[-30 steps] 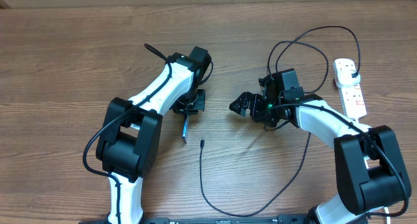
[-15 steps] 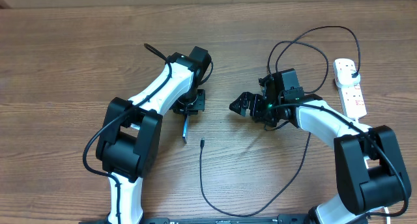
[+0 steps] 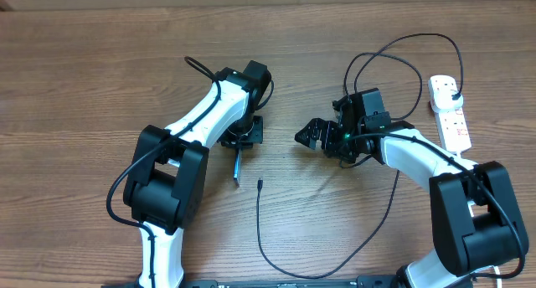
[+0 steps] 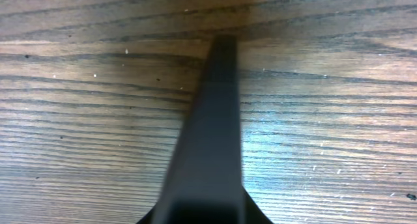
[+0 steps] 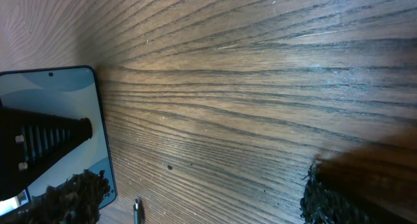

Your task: Plug charger to phone and switch on socket

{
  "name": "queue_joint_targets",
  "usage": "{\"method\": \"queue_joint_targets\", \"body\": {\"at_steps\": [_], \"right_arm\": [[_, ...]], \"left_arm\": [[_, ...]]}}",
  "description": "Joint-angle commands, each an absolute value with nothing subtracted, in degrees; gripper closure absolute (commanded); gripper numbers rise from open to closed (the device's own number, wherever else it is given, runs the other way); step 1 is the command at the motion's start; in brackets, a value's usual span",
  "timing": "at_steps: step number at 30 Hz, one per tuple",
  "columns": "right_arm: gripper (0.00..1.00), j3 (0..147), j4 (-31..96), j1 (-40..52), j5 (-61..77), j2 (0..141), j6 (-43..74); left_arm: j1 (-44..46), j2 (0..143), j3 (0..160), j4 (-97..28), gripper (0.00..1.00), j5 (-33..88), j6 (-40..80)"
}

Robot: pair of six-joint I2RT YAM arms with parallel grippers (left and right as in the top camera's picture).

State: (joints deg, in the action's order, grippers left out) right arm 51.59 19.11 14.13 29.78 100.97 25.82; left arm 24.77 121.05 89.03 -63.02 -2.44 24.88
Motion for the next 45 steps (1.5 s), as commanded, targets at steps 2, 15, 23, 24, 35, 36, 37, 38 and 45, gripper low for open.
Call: {"method": "queue_joint_targets", "body": {"at_steps": [2,15,23,24,35,36,37,38,45], "right_arm": [[0.0,50.96,19.86,13.85,25.1,101.91,25.21],[0.0,50.96,20.91,13.85,25.56,101.91,25.21],[0.0,50.96,22.55,13.85,25.54,101.91,25.21],[0.0,50.96,22.55,13.85,25.54,101.91,25.21],[0.0,50.96,22.55,13.85,25.54,101.91,25.21],[0.0,50.96,22.55,13.85,25.54,101.91,25.21],[0.0,50.96,22.55,13.85,25.54,101.91,25.21],[0.0,50.96,22.65,13.85,25.54,101.91,25.21],[0.0,50.96,22.7,13.85,25.54,101.91,25.21]], "left_arm": [[25.21,121.73,90.11,-63.2,0.9,-3.38,25.98],[25.12,121.56,90.24,-63.13,0.96,-1.48,27.46],[24.36,114.58,90.28,-62.89,0.96,4.93,25.61],[24.27,112.79,90.26,-62.87,0.96,6.0,25.26],[24.25,95.55,90.19,-62.37,0.96,11.73,25.26],[24.25,94.96,90.17,-62.41,0.95,12.25,25.26],[24.25,94.41,90.15,-62.57,0.96,13.06,25.26],[24.25,94.02,90.15,-62.61,0.96,13.91,25.28],[24.25,93.6,89.76,-62.41,0.96,18.15,24.67]]}}
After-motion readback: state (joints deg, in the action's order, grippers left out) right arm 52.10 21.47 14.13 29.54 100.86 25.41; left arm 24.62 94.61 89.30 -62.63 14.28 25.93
